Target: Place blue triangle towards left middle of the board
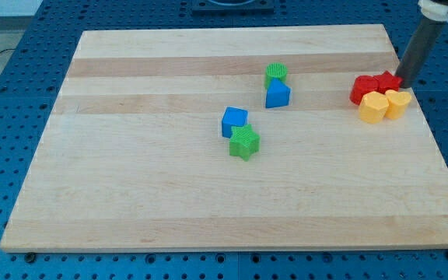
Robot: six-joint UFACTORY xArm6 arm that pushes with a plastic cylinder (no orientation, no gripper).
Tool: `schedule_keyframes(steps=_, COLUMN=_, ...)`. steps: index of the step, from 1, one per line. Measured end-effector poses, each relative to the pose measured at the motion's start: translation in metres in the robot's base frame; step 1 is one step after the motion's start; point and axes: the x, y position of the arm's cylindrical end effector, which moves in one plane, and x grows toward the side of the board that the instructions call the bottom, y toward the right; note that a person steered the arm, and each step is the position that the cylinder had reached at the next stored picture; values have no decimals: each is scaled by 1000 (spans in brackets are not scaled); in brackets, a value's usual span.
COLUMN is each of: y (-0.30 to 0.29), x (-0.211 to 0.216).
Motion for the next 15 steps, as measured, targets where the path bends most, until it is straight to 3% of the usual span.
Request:
schedule_keyframes(steps=2, y=-4, x=0)
schedule_keyframes(steps=4, y=-9, x=-44)
schedule_keyframes(steps=5, y=-48, x=-58)
schedule_keyframes(steps=6, y=-89, x=-47)
schedule_keyframes(steps=8, y=-145, x=10)
schedule_keyframes(steps=11, y=-347, x=20)
schedule_keyframes(steps=12, y=-354, x=16)
schedule_keyframes(steps=15, y=-280, x=23)
